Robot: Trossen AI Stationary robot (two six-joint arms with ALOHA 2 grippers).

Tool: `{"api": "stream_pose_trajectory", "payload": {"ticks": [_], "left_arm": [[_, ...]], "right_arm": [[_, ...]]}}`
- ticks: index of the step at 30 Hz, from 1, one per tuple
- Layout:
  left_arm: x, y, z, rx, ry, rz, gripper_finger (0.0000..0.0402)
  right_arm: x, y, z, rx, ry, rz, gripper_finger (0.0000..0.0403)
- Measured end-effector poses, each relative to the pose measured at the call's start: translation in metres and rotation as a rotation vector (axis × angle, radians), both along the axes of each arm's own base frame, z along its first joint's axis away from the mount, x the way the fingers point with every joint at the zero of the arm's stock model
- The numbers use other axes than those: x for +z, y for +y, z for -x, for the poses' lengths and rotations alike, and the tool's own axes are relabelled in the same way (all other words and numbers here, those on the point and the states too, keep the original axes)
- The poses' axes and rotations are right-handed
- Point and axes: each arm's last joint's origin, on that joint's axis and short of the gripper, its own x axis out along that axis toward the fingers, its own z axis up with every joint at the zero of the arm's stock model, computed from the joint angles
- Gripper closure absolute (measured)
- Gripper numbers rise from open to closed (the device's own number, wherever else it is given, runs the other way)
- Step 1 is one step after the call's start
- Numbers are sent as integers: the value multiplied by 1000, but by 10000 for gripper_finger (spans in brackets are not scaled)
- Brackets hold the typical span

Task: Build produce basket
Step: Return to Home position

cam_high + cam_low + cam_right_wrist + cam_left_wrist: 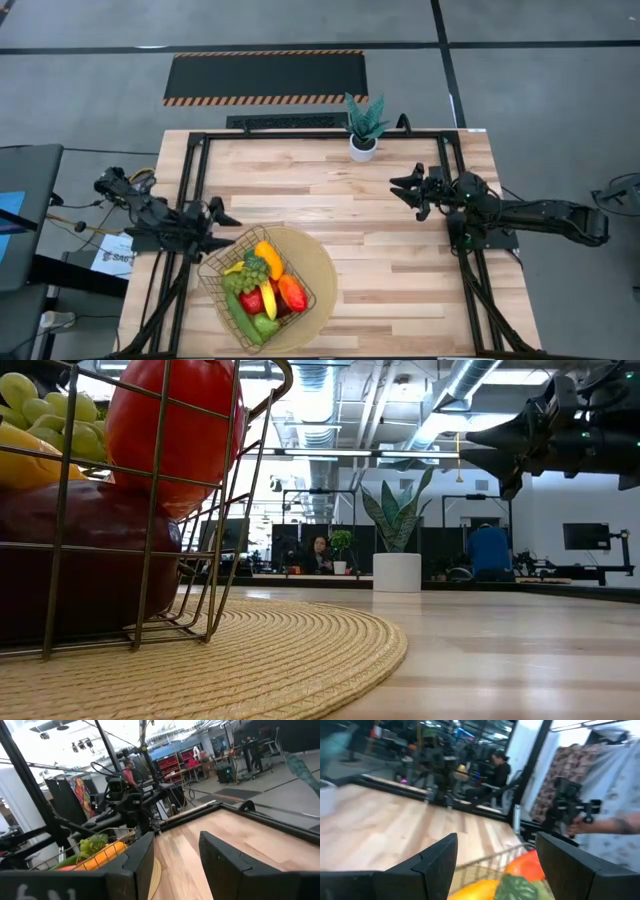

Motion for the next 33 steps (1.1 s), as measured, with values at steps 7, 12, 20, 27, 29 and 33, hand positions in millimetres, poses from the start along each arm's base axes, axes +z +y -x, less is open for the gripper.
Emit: {"api": "stream_pose_trajectory", "payload": {"ticks": [7, 12, 20, 27, 29, 33], "left_arm": [[-19, -5, -6, -41, -46, 26, 147], [-19, -4, -6, -2, -54, -27, 147], [-20, -4, -6, -3, -40, -43, 147], [-21, -4, -6, -3, -40, -43, 147], [-21, -4, -6, -3, -40, -43, 147], [-21, -4, -6, -3, -40, -43, 147]], "right_arm": [[-3, -1, -1, -3, 31, 3, 225], [-8, -1, -2, -6, 75, -13, 224], [-13, -2, -3, -14, 119, -24, 227], [-20, -2, -3, -8, 176, -101, 224], [-24, -2, -3, -8, 215, -125, 225], [-32, -1, -2, -10, 296, -161, 224]]}}
